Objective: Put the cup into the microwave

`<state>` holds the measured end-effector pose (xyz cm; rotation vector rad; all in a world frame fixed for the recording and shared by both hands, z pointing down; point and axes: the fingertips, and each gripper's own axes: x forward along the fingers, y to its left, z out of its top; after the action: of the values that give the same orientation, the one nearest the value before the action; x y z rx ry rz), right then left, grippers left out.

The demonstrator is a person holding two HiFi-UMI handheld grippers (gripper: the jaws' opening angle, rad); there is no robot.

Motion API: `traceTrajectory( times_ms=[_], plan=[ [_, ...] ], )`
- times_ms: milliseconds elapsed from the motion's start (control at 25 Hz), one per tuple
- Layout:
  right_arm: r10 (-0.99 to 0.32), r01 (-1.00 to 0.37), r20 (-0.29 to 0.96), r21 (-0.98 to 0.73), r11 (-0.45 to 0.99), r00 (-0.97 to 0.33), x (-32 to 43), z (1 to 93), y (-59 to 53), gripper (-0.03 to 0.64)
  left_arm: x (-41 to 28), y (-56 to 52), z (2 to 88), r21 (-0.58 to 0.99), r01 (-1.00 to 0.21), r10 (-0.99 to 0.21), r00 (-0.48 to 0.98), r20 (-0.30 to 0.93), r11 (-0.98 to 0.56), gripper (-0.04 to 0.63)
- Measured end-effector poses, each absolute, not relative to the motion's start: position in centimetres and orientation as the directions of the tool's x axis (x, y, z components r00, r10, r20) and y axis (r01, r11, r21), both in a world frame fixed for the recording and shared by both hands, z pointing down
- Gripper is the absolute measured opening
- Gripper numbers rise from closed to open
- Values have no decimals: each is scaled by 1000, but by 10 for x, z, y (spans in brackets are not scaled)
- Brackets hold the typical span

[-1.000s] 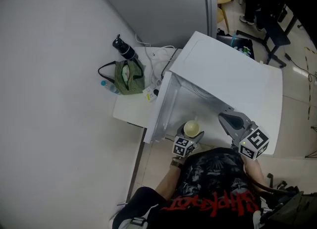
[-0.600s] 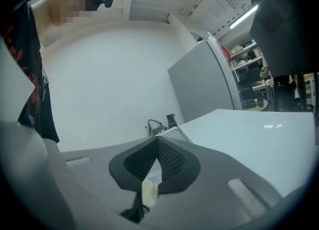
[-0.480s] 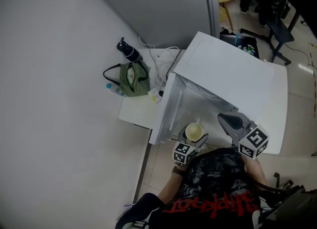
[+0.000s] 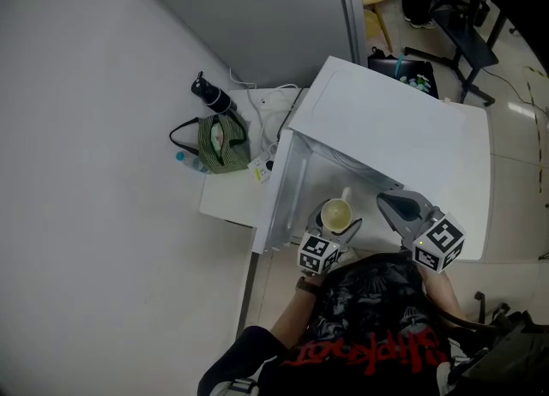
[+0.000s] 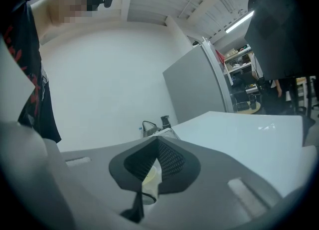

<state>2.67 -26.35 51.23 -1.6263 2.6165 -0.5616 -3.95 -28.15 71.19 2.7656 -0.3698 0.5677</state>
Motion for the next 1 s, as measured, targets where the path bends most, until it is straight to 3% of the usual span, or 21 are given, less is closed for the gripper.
traceTrajectory(
  times_ms=[480, 1000],
  plan=[
    [-909, -907, 195, -292, 304, -368, 62, 512, -244, 0, 4, -312, 721, 185, -223, -121, 888, 445, -957, 456],
    [-945, -942, 215, -280, 184, -248, 105, 509, -229, 0, 36, -355, 754, 187, -237, -113, 855, 507, -953, 456]
  ],
)
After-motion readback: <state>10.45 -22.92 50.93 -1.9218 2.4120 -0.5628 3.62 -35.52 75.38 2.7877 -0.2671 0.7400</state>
